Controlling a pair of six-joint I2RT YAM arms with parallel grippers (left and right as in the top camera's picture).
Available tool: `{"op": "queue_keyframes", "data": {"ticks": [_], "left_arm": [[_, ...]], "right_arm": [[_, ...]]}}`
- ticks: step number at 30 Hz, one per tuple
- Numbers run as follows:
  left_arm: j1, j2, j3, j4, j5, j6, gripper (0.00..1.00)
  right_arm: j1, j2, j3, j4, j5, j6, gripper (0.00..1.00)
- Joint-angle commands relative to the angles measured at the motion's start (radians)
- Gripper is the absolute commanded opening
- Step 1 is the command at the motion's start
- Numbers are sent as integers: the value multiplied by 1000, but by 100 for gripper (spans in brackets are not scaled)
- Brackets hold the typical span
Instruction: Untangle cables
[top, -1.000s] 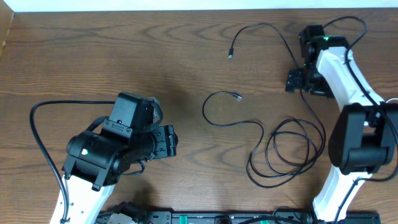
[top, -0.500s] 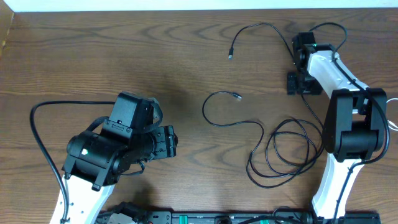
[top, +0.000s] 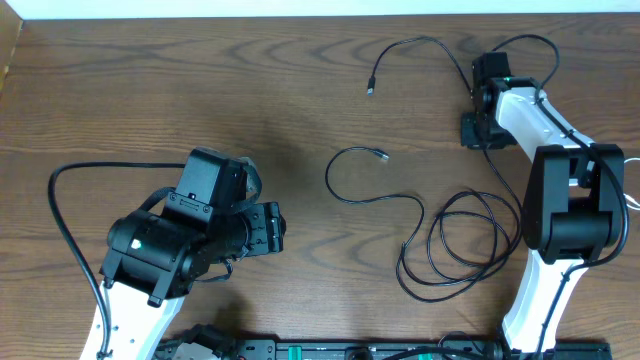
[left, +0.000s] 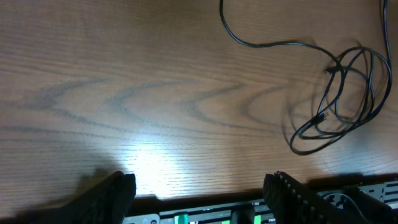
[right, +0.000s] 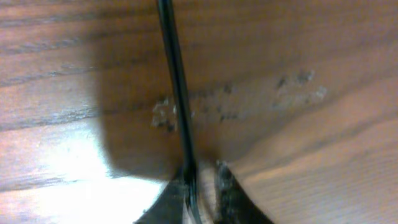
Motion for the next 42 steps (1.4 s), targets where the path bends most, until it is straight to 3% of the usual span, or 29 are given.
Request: {"op": "queue_keyframes", "data": {"ticks": [1, 9, 18, 23, 29, 36, 42], "left_arm": [[0, -3, 14, -6, -13, 14, 72], [0, -3, 14, 1, -13, 14, 72], [0, -3, 14, 2, -13, 14, 72], [0, -3, 15, 2, -13, 14, 72], [0, -3, 14, 3, -13, 14, 72], [0, -3, 14, 2, -13, 14, 72], [0, -3, 14, -6, -13, 14, 72]], "right_arm": [[-8, 39, -48, -27, -71, -17, 1], [-20, -47, 34, -178, -88, 2, 1], [-20, -360, 317, -275, -240, -35, 1], [-25, -497, 491, -211, -216, -34, 1], [-92, -614, 634, -79, 43, 53, 1], [-263, -692, 671, -24, 48, 63, 1], [-399, -642, 669, -53, 43, 63, 1]]}}
